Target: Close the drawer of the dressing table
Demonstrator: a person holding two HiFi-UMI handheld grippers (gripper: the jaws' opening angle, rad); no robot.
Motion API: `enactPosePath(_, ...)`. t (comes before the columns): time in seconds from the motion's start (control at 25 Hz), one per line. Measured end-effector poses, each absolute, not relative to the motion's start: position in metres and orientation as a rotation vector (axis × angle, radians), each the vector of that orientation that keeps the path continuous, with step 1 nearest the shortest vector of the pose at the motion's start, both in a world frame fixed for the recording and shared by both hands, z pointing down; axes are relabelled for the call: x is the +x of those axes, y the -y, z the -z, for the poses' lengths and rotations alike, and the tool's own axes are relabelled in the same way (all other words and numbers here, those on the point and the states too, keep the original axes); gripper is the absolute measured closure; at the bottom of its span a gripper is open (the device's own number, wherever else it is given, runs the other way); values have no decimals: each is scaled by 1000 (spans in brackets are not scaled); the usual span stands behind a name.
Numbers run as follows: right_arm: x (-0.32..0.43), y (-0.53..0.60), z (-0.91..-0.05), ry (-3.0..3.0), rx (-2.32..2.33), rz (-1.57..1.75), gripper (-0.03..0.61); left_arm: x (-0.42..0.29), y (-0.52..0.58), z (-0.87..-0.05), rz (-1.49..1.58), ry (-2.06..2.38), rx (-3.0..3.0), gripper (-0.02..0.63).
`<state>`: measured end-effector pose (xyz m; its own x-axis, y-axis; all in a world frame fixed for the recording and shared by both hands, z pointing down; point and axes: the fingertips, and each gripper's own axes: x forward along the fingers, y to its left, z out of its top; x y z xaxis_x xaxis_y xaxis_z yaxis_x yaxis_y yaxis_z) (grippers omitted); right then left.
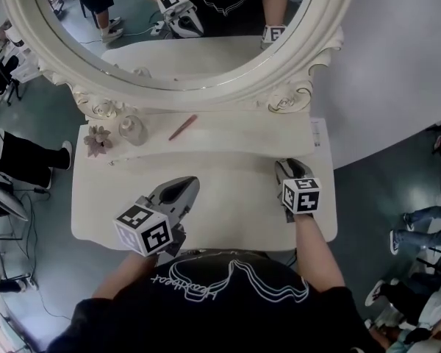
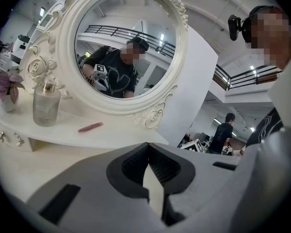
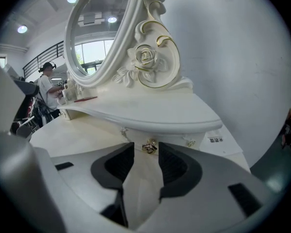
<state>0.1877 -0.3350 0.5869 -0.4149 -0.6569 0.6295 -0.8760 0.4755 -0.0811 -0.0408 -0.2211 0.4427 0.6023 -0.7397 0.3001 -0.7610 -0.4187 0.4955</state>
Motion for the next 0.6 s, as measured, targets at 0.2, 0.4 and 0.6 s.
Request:
enactPosePath(0.2, 188, 311, -564, 2261, 1263, -575, 439, -32, 214, -439, -51, 1141, 2261, 611)
enactPosePath(0.4, 170, 276, -508, 2447, 1215, -574, 533, -18, 206, -430, -51, 1073, 2319, 611)
enactPosePath(0.6, 150, 237, -445, 2614, 1207, -437, 574, -4, 194, -420, -56, 1005, 2385, 611)
